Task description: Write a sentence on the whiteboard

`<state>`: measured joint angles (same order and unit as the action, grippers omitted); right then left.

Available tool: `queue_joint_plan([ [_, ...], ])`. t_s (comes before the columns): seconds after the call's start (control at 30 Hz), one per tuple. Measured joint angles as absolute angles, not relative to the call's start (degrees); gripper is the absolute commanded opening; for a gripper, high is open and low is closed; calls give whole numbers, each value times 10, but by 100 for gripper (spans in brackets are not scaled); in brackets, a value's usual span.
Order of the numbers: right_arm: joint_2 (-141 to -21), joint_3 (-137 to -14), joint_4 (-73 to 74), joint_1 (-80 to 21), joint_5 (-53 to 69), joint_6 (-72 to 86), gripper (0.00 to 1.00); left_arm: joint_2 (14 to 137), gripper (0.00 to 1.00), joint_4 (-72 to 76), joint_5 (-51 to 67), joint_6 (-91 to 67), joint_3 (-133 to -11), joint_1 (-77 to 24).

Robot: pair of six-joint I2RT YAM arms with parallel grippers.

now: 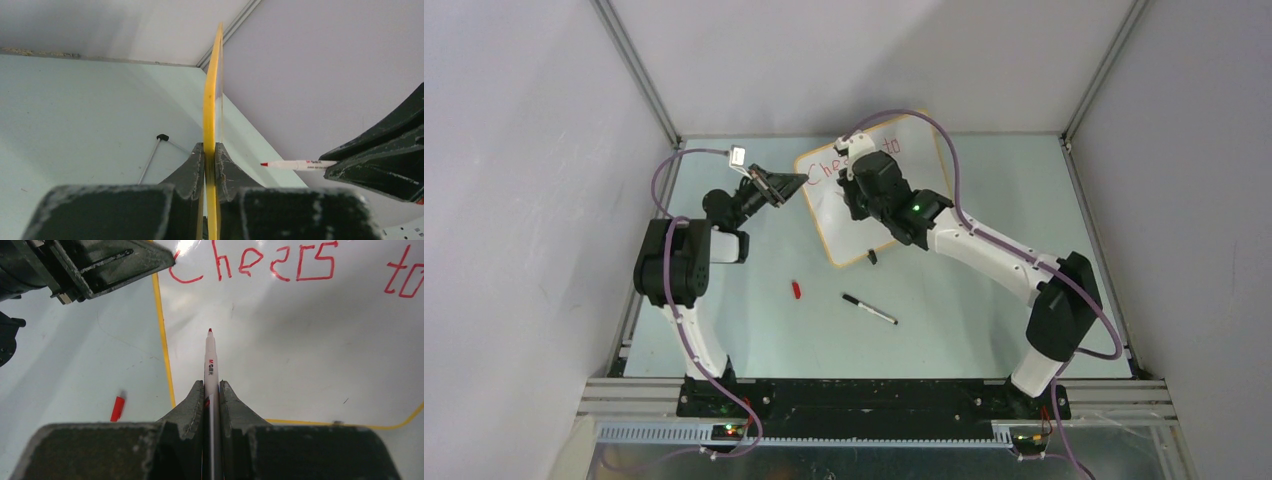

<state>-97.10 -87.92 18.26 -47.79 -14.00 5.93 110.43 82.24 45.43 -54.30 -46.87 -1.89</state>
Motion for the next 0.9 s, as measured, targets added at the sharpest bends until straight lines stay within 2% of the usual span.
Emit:
queue_joint_plan([
  [0.13,-975,-870,177,-486,-142,60,0,1110,0,823,456,-549,-473,-17],
  [0.9,-989,-861,171,-509,-163,40,0,1110,0,806,448,-540,-474,-15],
])
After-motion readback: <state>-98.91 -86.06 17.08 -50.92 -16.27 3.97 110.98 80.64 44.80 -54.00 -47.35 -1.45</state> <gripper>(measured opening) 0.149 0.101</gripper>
